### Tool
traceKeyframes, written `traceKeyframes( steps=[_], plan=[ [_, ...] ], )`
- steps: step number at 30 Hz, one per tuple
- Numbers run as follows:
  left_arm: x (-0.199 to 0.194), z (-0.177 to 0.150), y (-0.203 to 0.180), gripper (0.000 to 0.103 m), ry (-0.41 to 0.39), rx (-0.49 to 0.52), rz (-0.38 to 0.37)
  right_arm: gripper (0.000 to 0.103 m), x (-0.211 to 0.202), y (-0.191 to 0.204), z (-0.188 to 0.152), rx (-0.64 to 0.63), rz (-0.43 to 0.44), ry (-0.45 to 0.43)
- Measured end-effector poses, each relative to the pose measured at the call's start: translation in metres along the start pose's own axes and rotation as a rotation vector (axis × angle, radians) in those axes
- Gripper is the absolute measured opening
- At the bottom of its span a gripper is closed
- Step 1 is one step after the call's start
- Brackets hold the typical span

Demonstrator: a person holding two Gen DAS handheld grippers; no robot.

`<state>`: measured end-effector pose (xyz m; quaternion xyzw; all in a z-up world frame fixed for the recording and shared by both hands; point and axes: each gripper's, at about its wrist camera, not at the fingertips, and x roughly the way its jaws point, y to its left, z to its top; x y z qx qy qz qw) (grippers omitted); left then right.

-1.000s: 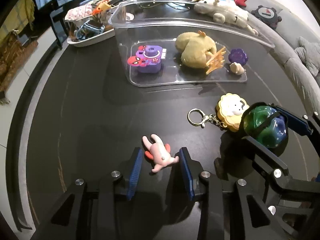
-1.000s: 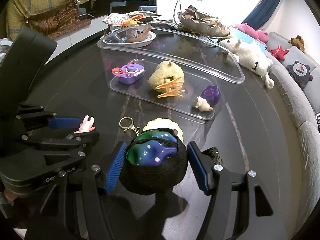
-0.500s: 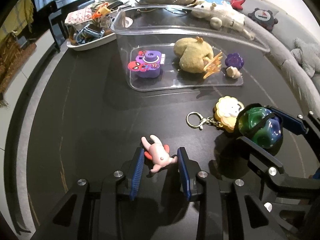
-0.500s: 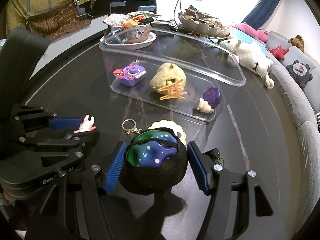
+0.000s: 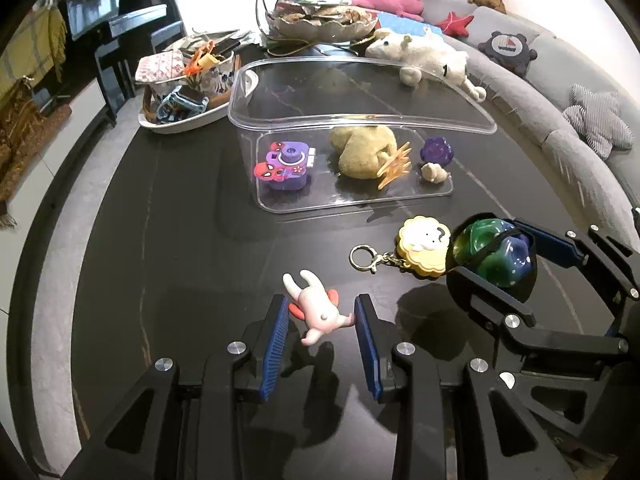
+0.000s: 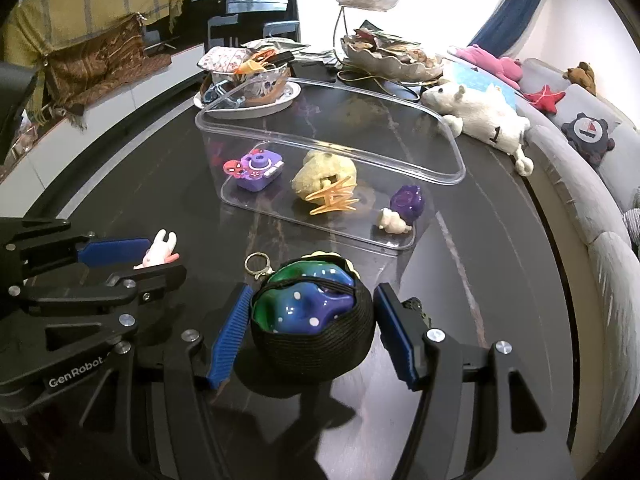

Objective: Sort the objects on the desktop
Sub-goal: 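Carry the bunny in the left tool and the slime pot in the right tool over the clear box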

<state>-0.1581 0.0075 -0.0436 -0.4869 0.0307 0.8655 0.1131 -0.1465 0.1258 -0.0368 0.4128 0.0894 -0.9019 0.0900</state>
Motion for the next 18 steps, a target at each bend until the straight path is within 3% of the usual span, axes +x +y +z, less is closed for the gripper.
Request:
traceKeyframes(
  steps=[18],
  plan=[
    [-0.054,0.009,-0.011,0.031,-0.111,-0.001,-0.007,0.06,-0.051,-0.015,0.006,0.136,0.0,-0.09]
  ],
)
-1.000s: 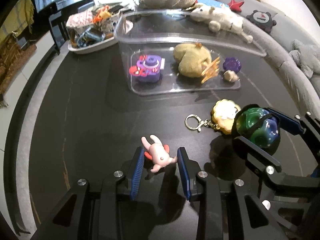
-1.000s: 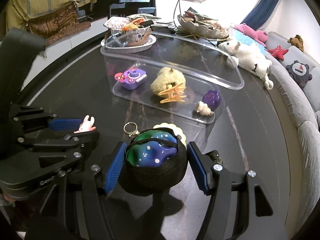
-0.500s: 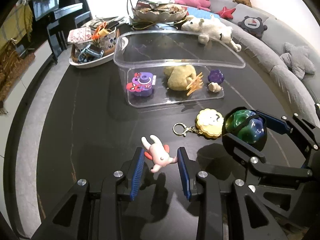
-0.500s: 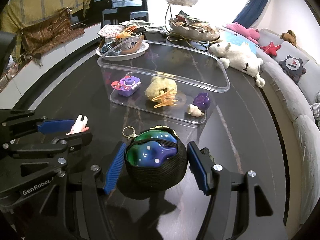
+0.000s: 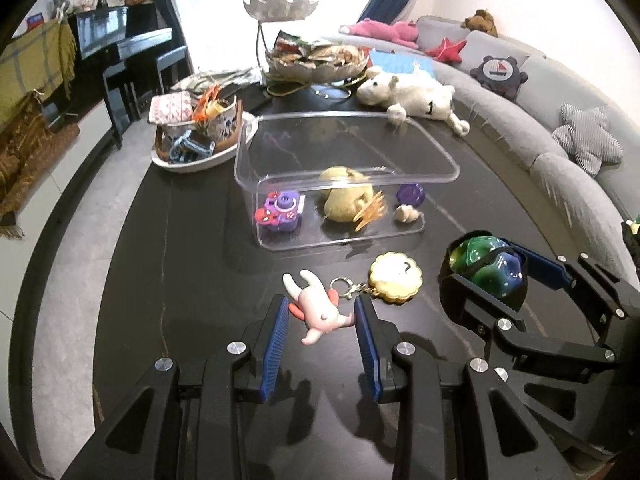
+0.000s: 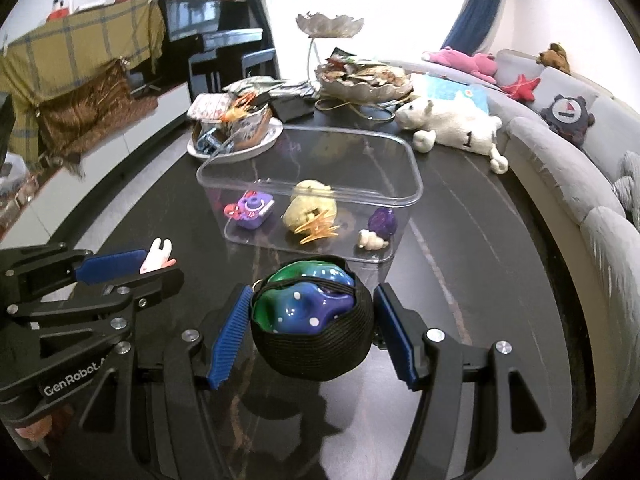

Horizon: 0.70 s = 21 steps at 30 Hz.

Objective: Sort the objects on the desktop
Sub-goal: 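Carry the bunny in the left tool and the slime pot in the right tool over the clear box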

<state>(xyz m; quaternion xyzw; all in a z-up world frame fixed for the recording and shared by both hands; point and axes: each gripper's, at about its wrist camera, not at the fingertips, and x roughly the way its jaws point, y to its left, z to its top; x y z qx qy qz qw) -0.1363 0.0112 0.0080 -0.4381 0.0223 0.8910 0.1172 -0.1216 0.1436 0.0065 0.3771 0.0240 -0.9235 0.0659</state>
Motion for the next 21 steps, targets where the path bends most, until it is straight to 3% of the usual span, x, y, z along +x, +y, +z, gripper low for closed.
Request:
traceKeyframes(
  steps=[5,21],
  plan=[
    [-0.011,0.001,-0.011,0.031,-0.016,0.034,-0.003,0.06,-0.016,-0.011,0.005,0.052,0.001,-0.035],
    [-0.035,0.011,-0.014,0.031,-0.064,0.021,0.013,0.06,-0.035,-0.009,0.016,0.04,-0.008,-0.075]
  ],
)
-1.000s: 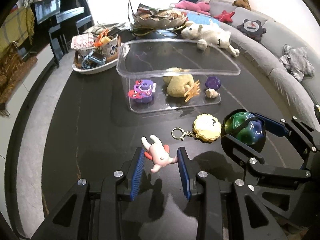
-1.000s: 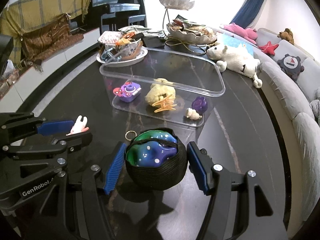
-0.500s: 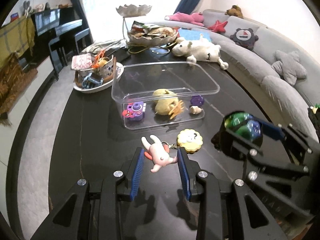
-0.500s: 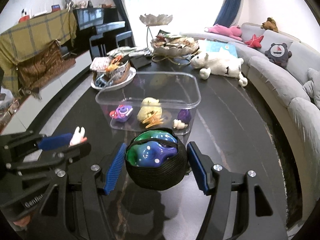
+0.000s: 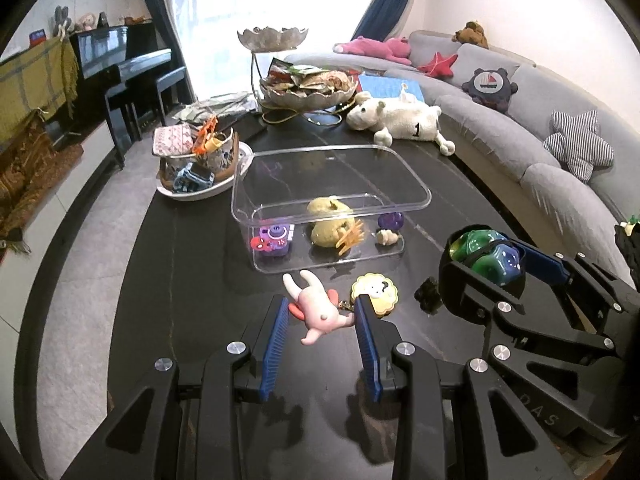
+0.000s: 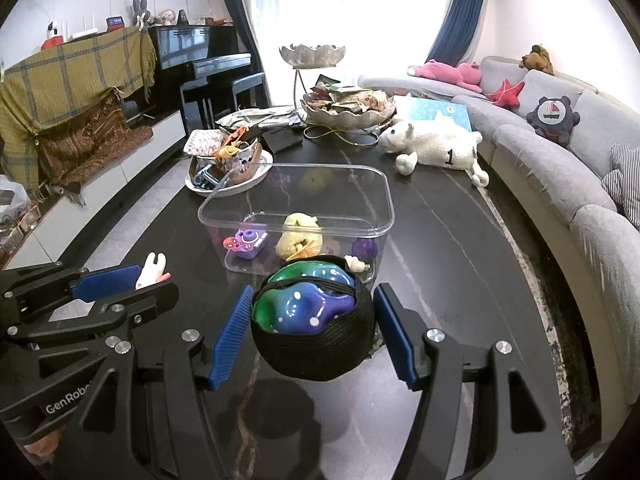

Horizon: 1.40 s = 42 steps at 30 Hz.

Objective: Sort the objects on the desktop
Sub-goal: 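Carry the bunny in the left tool and the slime pot in the right tool over the clear box, then open the right tool to drop the slime pot into the box while the left tool releases the bunny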

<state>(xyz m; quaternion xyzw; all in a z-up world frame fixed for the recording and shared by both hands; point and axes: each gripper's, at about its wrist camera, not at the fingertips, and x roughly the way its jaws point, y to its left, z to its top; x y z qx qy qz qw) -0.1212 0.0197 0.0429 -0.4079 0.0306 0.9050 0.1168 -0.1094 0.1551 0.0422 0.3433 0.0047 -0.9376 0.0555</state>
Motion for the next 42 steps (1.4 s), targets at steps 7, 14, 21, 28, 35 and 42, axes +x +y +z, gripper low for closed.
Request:
traceKeyframes(
  steps=[7,14,21,28,35,42],
  plan=[
    [0.002,0.011,0.002,0.03,-0.007,-0.001,-0.003,0.06,0.003,-0.001,0.01,-0.009,-0.003,-0.011],
    [0.006,0.032,0.004,0.03,-0.024,0.001,-0.001,0.06,0.01,-0.004,0.029,-0.014,-0.005,-0.031],
    [0.011,0.058,0.007,0.03,-0.043,0.013,0.002,0.06,0.018,-0.007,0.055,-0.033,-0.006,-0.059],
    [0.018,0.084,0.006,0.03,-0.073,0.049,0.023,0.06,0.029,-0.013,0.078,-0.037,-0.008,-0.074],
    [0.037,0.109,0.009,0.03,-0.062,0.056,0.02,0.06,0.051,-0.019,0.101,-0.043,-0.003,-0.062],
    [0.06,0.127,0.016,0.03,-0.052,0.056,0.034,0.06,0.078,-0.022,0.118,-0.052,0.008,-0.034]
  ],
)
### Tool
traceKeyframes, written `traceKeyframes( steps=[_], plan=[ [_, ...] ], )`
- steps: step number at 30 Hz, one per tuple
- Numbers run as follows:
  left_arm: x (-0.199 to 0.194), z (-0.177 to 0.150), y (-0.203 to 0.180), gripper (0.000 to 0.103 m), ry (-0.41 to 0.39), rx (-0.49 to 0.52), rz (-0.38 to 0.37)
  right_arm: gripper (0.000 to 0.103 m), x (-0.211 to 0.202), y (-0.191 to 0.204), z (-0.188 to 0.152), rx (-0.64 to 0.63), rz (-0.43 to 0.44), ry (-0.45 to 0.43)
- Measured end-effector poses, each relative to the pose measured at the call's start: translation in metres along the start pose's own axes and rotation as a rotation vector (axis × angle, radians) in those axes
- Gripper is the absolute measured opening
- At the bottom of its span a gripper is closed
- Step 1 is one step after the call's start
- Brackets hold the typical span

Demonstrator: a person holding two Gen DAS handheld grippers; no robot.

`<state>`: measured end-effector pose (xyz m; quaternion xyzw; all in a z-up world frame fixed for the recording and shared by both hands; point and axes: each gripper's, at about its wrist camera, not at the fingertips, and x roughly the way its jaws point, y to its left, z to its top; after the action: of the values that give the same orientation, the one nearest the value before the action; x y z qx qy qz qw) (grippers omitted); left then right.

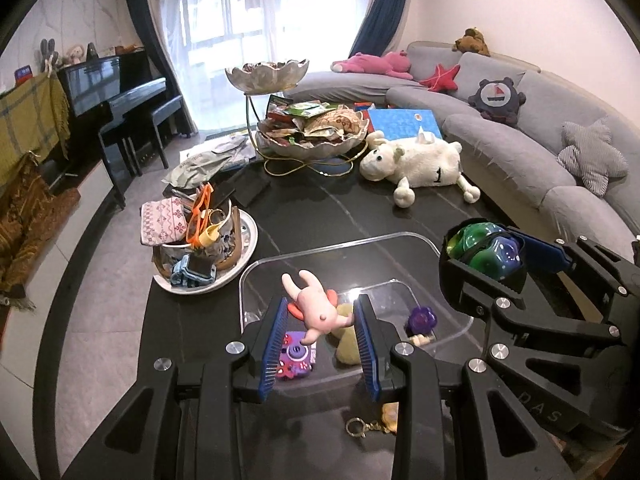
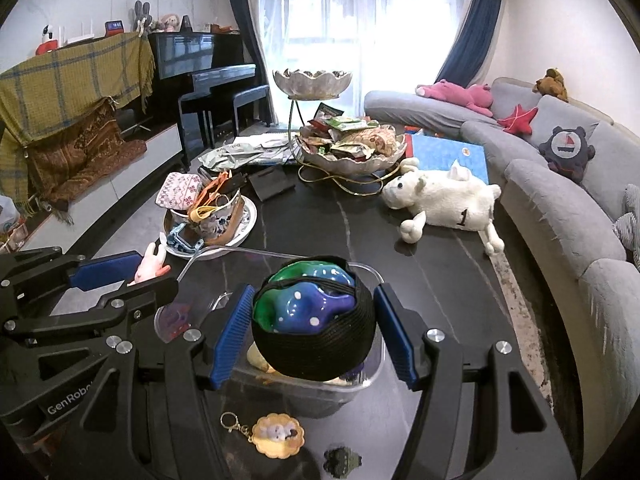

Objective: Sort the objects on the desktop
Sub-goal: 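Open the right tool to drop the slime pot into the box while the left tool releases the bunny, then withdraw both open tools from the clear box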

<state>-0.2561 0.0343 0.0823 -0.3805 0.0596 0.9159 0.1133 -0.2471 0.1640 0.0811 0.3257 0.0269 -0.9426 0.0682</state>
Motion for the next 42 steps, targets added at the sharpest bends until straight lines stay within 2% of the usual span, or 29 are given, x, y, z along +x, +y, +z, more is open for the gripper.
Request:
traceKeyframes(
  steps=[16,24,27,30,42],
  plan=[
    [0.078,0.012,0.014,0.03,0.103,-0.01,0.022,0.06,0.075,-0.006,0.006,-0.029,-0.001,0.11],
    [0.114,0.012,0.021,0.033,0.23,-0.02,0.045,0.061,0.104,-0.008,0.0,-0.019,0.002,0.171],
    [0.114,0.011,0.023,0.034,0.242,-0.03,0.037,0.061,0.104,-0.008,-0.001,-0.013,0.003,0.164],
    [0.108,0.01,0.022,0.041,0.224,-0.028,0.052,0.062,0.099,-0.009,0.0,-0.008,0.003,0.156],
    [0.075,0.001,0.015,0.045,0.205,-0.009,0.039,0.062,0.063,-0.005,-0.008,-0.011,0.015,0.117]
  ],
)
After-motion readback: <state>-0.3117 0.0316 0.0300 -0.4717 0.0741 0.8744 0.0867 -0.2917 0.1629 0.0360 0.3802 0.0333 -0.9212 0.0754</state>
